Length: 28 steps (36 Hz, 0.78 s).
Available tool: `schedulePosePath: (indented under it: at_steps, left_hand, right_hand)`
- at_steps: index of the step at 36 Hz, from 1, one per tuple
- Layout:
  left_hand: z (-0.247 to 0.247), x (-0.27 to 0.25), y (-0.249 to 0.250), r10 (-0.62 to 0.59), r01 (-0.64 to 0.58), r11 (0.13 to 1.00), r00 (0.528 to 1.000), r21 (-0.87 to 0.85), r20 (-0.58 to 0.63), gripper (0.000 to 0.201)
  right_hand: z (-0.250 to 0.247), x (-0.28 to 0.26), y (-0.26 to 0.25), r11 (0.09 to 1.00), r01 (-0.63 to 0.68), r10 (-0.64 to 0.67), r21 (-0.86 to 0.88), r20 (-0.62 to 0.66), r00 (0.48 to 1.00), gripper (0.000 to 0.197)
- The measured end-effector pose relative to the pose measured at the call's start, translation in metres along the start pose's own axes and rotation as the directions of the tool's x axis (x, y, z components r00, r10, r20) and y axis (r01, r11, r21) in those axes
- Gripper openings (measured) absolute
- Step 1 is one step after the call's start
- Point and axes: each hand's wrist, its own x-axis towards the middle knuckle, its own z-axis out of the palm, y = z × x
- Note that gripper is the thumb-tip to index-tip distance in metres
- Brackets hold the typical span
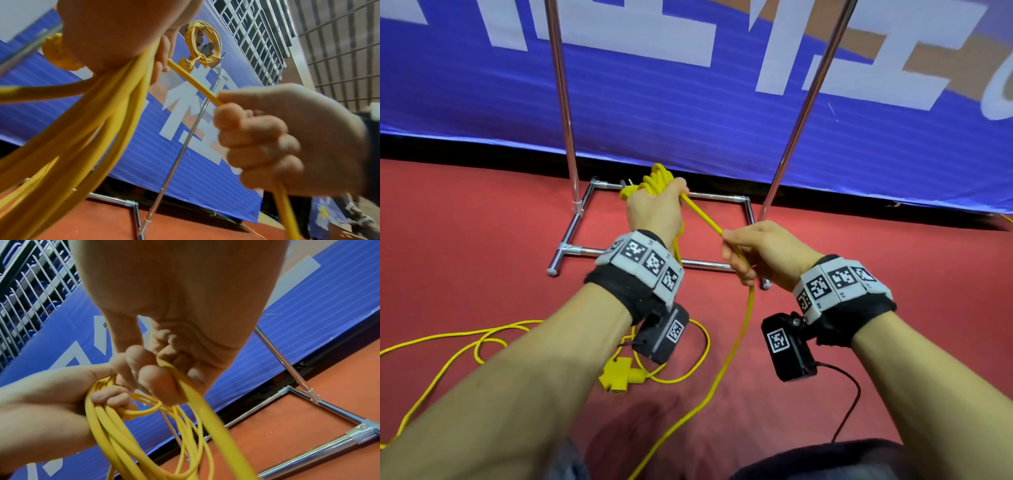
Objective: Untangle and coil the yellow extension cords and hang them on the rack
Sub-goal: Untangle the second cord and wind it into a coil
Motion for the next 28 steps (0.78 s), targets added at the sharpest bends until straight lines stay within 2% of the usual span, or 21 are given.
schedulePosePath:
  at_steps: [2,7,10,15,20,22,24,28]
  left_hand:
    - [-0.004,0.004,0.003,-0.015,0.015,1.0,1.0,-0.019,0.007,0.055]
    - [-0.003,-0.002,0.004,-0.092,0.098,0.992,0.993,-0.078,0.07,0.027]
    - [0.003,-0.013,-0.002,-0.12,0.127,0.989,0.988,-0.07,0.094,0.028]
    - [0.011,-0.032,-0.008,-0.167,0.179,0.983,0.965,-0.04,0.204,0.027]
    - [0.009,-0.029,-0.001,-0.138,0.144,0.989,0.973,-0.021,0.186,0.023]
    - [0.007,-0.023,0.003,-0.124,0.127,0.992,0.982,-0.016,0.139,0.029]
    - [0.002,-0.013,0.006,-0.125,0.128,0.991,0.987,-0.024,0.099,0.021]
    - [-0.003,-0.003,0.005,-0.078,0.08,0.996,0.993,-0.024,0.092,0.025]
  right_hand:
    - [-0.001,0.0,0.002,1.0,-0.014,0.014,-0.018,0.021,1.0,0.036]
    - [0.004,0.002,-0.004,0.998,0.053,-0.054,-0.044,-0.014,0.998,0.034]
    - [0.011,0.007,-0.011,0.994,0.108,-0.109,-0.02,-0.049,0.993,0.034]
    - [0.024,0.017,-0.021,0.99,0.129,-0.134,-0.055,-0.093,0.987,0.036]
    - [0.021,0.014,-0.013,0.989,0.134,-0.139,-0.057,-0.082,0.987,0.035]
    - [0.016,0.009,-0.006,0.994,0.098,-0.101,-0.052,-0.058,0.993,0.039]
    - [0.008,0.002,0.001,0.997,0.053,-0.055,-0.059,-0.023,0.998,0.041]
    - [-0.001,-0.006,0.007,0.997,0.013,-0.011,-0.081,0.029,1.0,0.036]
